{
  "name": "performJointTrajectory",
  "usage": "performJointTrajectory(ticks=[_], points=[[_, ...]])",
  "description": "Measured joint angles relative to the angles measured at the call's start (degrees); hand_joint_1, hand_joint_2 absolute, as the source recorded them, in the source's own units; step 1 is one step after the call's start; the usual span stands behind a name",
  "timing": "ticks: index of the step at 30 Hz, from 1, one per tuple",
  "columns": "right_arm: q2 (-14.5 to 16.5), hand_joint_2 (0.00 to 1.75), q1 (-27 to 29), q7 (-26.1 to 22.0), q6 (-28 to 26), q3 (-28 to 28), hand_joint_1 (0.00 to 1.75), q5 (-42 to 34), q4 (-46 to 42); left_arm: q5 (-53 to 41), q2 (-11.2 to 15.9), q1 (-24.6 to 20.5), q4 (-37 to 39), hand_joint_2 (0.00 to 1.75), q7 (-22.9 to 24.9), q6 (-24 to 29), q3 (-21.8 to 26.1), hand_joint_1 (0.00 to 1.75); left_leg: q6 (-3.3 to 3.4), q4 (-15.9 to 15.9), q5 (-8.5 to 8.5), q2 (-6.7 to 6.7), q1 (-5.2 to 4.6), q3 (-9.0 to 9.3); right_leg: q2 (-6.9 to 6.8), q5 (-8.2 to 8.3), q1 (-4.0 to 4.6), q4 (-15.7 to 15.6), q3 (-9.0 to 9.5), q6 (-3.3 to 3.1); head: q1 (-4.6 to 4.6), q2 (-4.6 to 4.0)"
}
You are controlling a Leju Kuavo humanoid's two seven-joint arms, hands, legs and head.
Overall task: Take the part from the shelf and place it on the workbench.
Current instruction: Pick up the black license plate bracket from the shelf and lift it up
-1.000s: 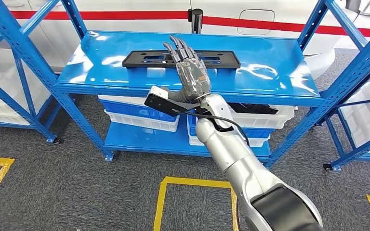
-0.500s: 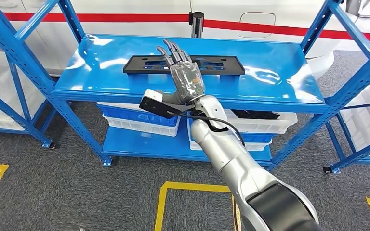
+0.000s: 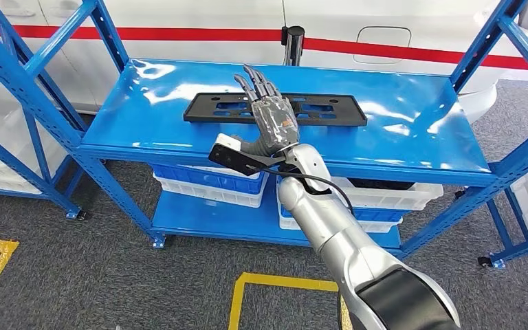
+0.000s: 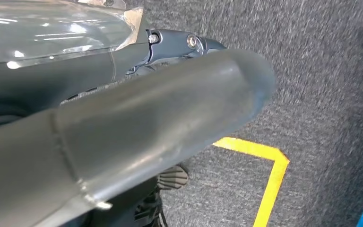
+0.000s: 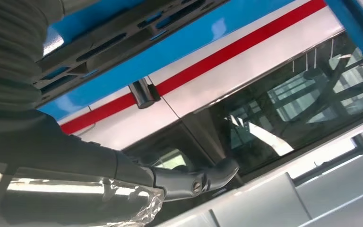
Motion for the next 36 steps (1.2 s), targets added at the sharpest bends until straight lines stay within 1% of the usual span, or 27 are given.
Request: performJointTrajectory(ticks=[1, 2, 4, 5, 6, 7, 8, 9, 11, 12, 13, 14, 16, 17, 19, 21, 22, 23, 24, 26, 27, 28, 30, 32, 33, 34, 36], points=[[0.05, 1.75, -0.08, -0.01, -0.02, 0.00, 0.00, 0.00, -0.02, 0.00, 0.01, 0.00, -0.02, 0.00, 0.01, 0.01, 0.00, 0.00, -0.28, 1.29, 0.01, 0.09, 0.08, -0.37, 0.03, -0.19, -0.32, -0.23, 0.65, -0.46, 0.01, -0.01], [0.15, 1.75, -0.20, -0.02, -0.03, 0.01, 0.00, 0.00, -0.03, -0.03, 0.00, -0.02, -0.03, 0.00, 0.01, 0.00, -0.01, 0.00, -0.61, 3.51, -0.13, 0.18, 0.23, -1.54, 0.05, -0.49, -0.51, -0.35, 1.47, -0.87, -0.01, -0.01], [0.35, 1.75, -0.34, -0.04, -0.03, 0.01, 0.00, 0.00, -0.03, -0.09, -0.03, -0.03, -0.03, 0.00, 0.01, -0.01, -0.02, 0.00, -1.33, 10.42, -1.35, 0.35, 0.56, -5.94, 0.08, -1.37, -0.64, -0.50, 2.79, -1.44, -0.02, -0.01], [0.42, 1.75, -0.28, -0.04, -0.03, 0.01, 0.00, 0.00, -0.01, -0.13, -0.04, 0.00, -0.03, 0.00, 0.01, -0.01, -0.02, 0.00, -1.63, 13.55, -2.73, 0.39, 0.73, -8.50, 0.14, -1.91, -0.63, -0.50, 3.37, -1.55, -0.03, -0.01], [0.45, 1.75, -0.16, -0.04, -0.02, 0.01, 0.00, 0.00, 0.01, -0.13, -0.04, 0.05, -0.03, 0.00, 0.01, 0.00, -0.02, 0.00, -1.87, 15.30, -4.05, 0.44, 0.87, -10.60, 0.22, -2.51, -0.62, -0.50, 4.04, -1.49, -0.03, 0.00], [0.45, 1.75, -0.04, -0.04, -0.02, 0.01, 0.00, 0.00, 0.03, -0.13, -0.03, 0.10, -0.03, 0.00, 0.01, 0.00, -0.02, 0.00, -2.03, 15.46, -4.65, 0.51, 0.97, -11.95, 0.31, -3.14, -0.63, -0.50, 4.79, -1.42, -0.05, 0.00], [0.45, 1.75, 0.03, -0.04, -0.02, 0.01, 0.00, 0.00, 0.05, -0.13, -0.01, 0.13, -0.03, 0.00, 0.01, 0.00, -0.02, 0.00, -2.06, 13.94, -4.06, 0.57, 1.06, -12.46, 0.39, -3.80, -0.63, -0.50, 5.66, -1.30, -0.05, 0.00], [0.46, 1.75, 0.05, -0.04, -0.02, 0.01, 0.00, 0.00, 0.06, -0.13, 0.03, 0.14, -0.03, 0.00, 0.01, 0.01, -0.02, 0.00, -1.99, 10.89, -2.02, 0.62, 1.12, -12.09, 0.44, -4.48, -0.63, -0.51, 6.59, -1.18, -0.05, 0.00], [0.50, 1.75, 0.02, -0.05, -0.03, 0.01, 0.00, -0.01, 0.08, -0.14, 0.11, 0.18, -0.03, 0.00, 0.01, 0.03, -0.02, 0.00, -1.54, 3.57, 4.56, 0.65, 0.99, -10.33, 0.49, -5.83, -0.53, -0.59, 8.08, -0.78, -0.01, -0.01], [0.52, 1.75, -0.06, -0.08, -0.04, 0.01, 0.00, -0.06, 0.15, -0.22, 0.15, 0.19, -0.03, 0.00, 0.01, 0.08, -0.02, 0.00, -1.16, 1.21, 6.89, 0.64, 0.77, -9.62, 0.54, -6.40, -0.44, -0.69, 8.64, -0.44, -0.01, -0.01], [0.57, 1.75, -0.17, -0.14, -0.08, 0.01, 0.00, -0.14, 0.22, -0.30, 0.17, 0.20, -0.04, 0.00, 0.01, 0.15, -0.02, 0.00, -0.70, -0.03, 8.30, 0.63, 0.54, -9.13, 0.60, -6.73, -0.32, -0.75, 9.08, -0.05, 0.00, 0.00], [0.61, 1.75, -0.30, -0.23, -0.13, 0.00, 0.00, -0.24, 0.31, -0.45, 0.19, 0.19, -0.04, 0.00, 0.02, 0.25, -0.02, 0.00, -0.24, -0.17, 8.28, 0.62, 0.30, -8.83, 0.66, -6.79, -0.14, -0.66, 9.51, 0.40, 0.01, 0.00], [0.63, 1.75, -0.56, -0.49, -0.29, -0.07, 0.00, -0.44, 0.42, -0.86, 0.13, 0.18, -0.03, 0.00, 0.03, 0.43, -0.03, 0.00, 0.67, -0.81, 8.13, 0.61, 0.29, -7.61, 0.62, -6.68, 0.06, 0.43, 9.29, 1.01, 0.02, 0.00], [0.61, 1.75, -0.69, -0.65, -0.37, -0.16, 0.00, -0.50, 0.47, -1.12, 0.09, 0.18, -0.03, 0.00, 0.03, 0.49, -0.03, 0.00, 1.03, -1.11, 7.97, 0.61, 0.36, -7.01, 0.54, -6.69, 0.09, 2.19, 8.34, 1.15, 0.03, -0.01], [0.50, 1.75, -0.83, -0.92, -0.45, -0.38, 0.00, -0.56, 0.55, -1.49, 0.01, 0.16, -0.03, 0.00, 0.05, 0.58, -0.04, 0.00, 1.58, -1.48, 7.41, 0.58, 0.48, -6.06, 0.36, -7.60, -0.14, 8.50, 4.17, 1.27, 0.04, -0.01], [0.27, 1.75, -0.59, -1.02, -0.49, -0.55, 0.00, -0.60, 0.73, -1.90, 0.01, 0.15, -0.03, 0.00, 0.19, 0.68, -0.05, 0.00, 1.78, -1.51, 6.50, 0.48, 0.49, -5.25, 0.33, -9.84, -0.26, 14.94, -1.03, 1.34, 0.05, -0.01], [0.11, 1.75, -0.27, -1.01, -0.52, -0.64, 0.00, -0.58, 0.81, -2.17, -0.01, 0.17, -0.03, 0.00, 0.33, 0.77, -0.06, 0.00, 1.74, -1.51, 5.97, 0.41, 0.49, -4.69, 0.32, -10.72, -0.30, 16.28, -2.79, 1.46, 0.05, -0.01], [-0.03, 1.75, 0.11, -0.95, -0.55, -0.74, 0.00, -0.52, 0.86, -2.55, -0.05, 0.19, -0.03, 0.00, 0.56, 0.86, -0.09, 0.00, 1.65, -1.50, 5.40, 0.33, 0.49, -4.01, 0.30, -10.73, -0.35, 15.77, -3.62, 1.72, 0.09, -0.01], [-0.17, 1.75, 0.55, -0.84, -0.58, -0.83, 0.00, -0.39, 0.78, -2.99, -0.10, 0.19, -0.03, 0.00, 0.83, 0.95, -0.15, 0.00, 1.51, -1.50, 4.81, 0.27, 0.50, -3.23, 0.25, -9.51, -0.47, 13.43, -3.54, 2.21, 0.08, -0.01], [-0.58, 1.75, 1.53, -0.35, -0.62, -1.07, 0.00, 0.03, 0.28, -4.05, -0.25, 0.10, -0.03, 0.00, 1.45, 1.09, -0.28, 0.00, 1.02, -1.36, 3.52, 0.21, 0.43, -1.72, -0.12, -4.45, -0.76, 5.54, -1.88, 3.33, 0.12, -0.01], [-0.83, 1.75, 2.08, -0.08, -0.62, -1.22, 0.00, 0.29, -0.14, -4.54, -0.28, -0.01, -0.03, 0.00, 1.77, 1.10, -0.34, 0.00, 0.72, -1.25, 2.86, 0.16, 0.33, -1.16, -0.48, -2.38, -0.86, 2.42, -1.07, 3.31, 0.11, -0.01], [-1.11, 1.75, 2.75, 0.18, -0.62, -1.43, 0.00, 0.55, -0.69, -4.95, -0.31, -0.17, -0.03, 0.00, 2.11, 1.12, -0.43, 0.00, 0.40, -1.07, 2.14, 0.16, 0.19, -0.76, -0.74, -0.84, -0.94, 0.53, -0.38, 2.99, 0.07, 0.00], [-1.64, 1.75, 4.34, 0.64, -0.54, -1.89, 0.00, 1.15, -2.07, -5.68, -0.30, -0.55, -0.03, 0.00, 2.81, 1.20, -0.59, 0.00, -0.38, -0.56, 0.78, 0.22, 0.25, -0.11, -0.90, -0.35, -1.22, 0.35, 0.34, 1.72, 0.01, 0.00], [-1.96, 1.75, 5.72, 1.03, -0.34, -2.25, 0.00, 1.84, -3.80, -6.51, -0.29, -0.99, -0.03, 0.00, 3.78, 1.58, -0.68, 0.00, -1.20, 0.44, -0.38, 0.48, 0.58, 0.08, -0.45, -0.49, -1.48, 0.77, 0.86, 1.14, -0.01, 0.00], [-2.02, 1.75, 6.20, 1.20, -0.18, -2.37, 0.00, 2.16, -4.74, -7.07, -0.31, -1.21, -0.03, 0.00, 4.48, 1.91, -0.72, 0.00, -1.53, 1.75, -1.20, 0.59, 0.68, -0.54, -0.21, -0.72, -1.46, 0.87, 1.08, 0.89, -0.06, 0.00], [-2.13, 1.75, 6.81, 1.33, 0.05, -2.53, 0.00, 2.42, -5.84, -7.72, -0.35, -1.39, -0.03, 0.00, 5.28, 2.33, -0.80, 0.00, -1.73, 4.10, -2.36, 0.66, 0.73, -1.89, 0.00, -0.94, -1.34, 0.88, 1.28, 0.58, -0.06, 0.00], [-2.65, 1.75, 8.71, 1.66, 0.51, -2.95, 0.00, 2.69, -8.29, -9.01, -0.44, -1.52, -0.03, 0.00, 7.03, 3.28, -1.14, 0.00, -1.92, 9.96, -4.82, 0.66, 0.78, -5.91, 0.16, -1.54, -0.97, 0.94, 1.61, 0.03, -0.08, -0.01]])
